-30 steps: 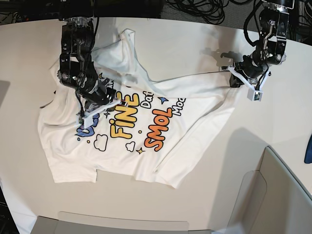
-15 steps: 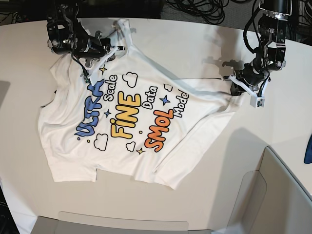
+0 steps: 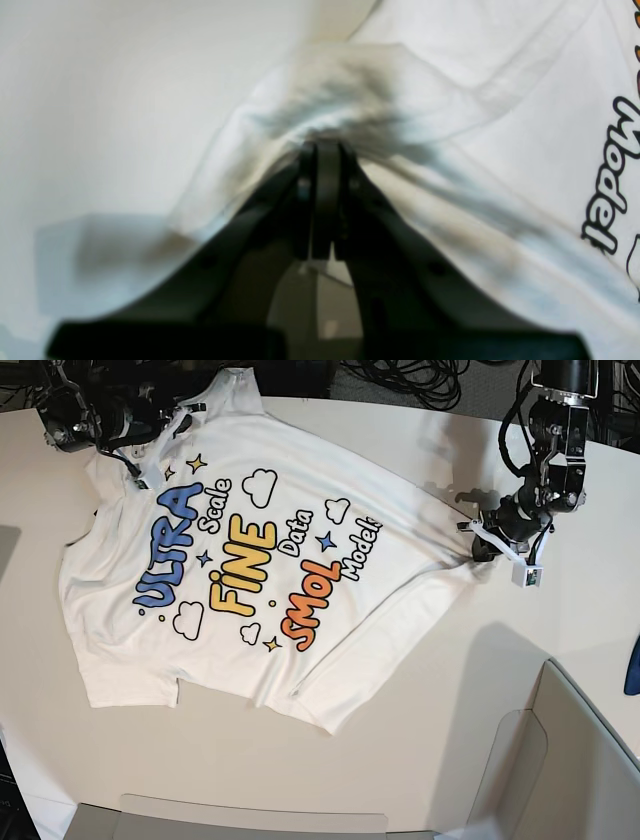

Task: Layout the t-shirt on the table in an organized manner, then fold the t-shirt properly
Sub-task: 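Pinch the shirt again with the right gripper and pull it outward, then regrasp the shoulder with the right gripper and smooth it flat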

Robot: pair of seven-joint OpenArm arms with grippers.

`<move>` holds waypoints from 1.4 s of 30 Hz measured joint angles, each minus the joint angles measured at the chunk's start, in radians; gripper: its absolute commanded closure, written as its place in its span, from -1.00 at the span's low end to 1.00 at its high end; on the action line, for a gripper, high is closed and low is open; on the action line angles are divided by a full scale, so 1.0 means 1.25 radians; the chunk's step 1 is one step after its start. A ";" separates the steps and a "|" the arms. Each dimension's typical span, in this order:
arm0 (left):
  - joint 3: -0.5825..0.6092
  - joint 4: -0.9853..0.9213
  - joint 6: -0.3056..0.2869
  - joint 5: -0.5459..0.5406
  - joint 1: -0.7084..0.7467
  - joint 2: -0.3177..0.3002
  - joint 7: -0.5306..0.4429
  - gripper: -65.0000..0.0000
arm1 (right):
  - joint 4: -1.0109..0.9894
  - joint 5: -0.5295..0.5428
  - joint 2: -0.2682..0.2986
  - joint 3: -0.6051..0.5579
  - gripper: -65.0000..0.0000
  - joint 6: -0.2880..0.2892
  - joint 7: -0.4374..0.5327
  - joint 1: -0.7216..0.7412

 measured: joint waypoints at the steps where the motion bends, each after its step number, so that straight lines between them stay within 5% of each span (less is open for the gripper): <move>1: 0.000 -0.002 0.000 0.000 -0.001 0.000 0.000 1.00 | 0.000 0.007 -0.001 0.001 1.00 0.000 0.002 0.002; 7: 0.000 -0.004 -0.002 0.000 -0.002 0.000 -0.002 1.00 | 0.000 0.041 0.009 -0.002 1.00 0.001 0.001 0.011; 14: 0.000 -0.017 -0.005 -0.010 -0.004 -0.002 -0.007 1.00 | 0.002 0.150 0.108 -0.005 1.00 0.004 -0.012 -0.015; 19: 0.000 -0.051 -0.007 -0.010 -0.034 0.000 -0.010 1.00 | 0.002 0.156 0.154 -0.007 1.00 0.003 -0.021 -0.059; 31: 0.063 -0.070 0.004 0.002 -0.075 -0.008 -0.026 1.00 | 0.004 0.156 0.360 -0.007 1.00 0.000 -0.057 -0.084; 35: 0.064 -0.072 0.006 0.003 -0.081 -0.006 -0.021 1.00 | 0.005 0.160 0.388 -0.003 1.00 0.000 -0.064 -0.079; 39: 0.064 -0.072 0.006 0.003 -0.080 -0.005 -0.024 1.00 | 0.005 0.159 0.341 0.117 1.00 -0.002 -0.042 -0.053; 42: 0.064 -0.073 0.006 0.003 -0.081 -0.005 -0.021 1.00 | 0.001 0.149 0.220 0.230 1.00 -0.007 -0.026 -0.042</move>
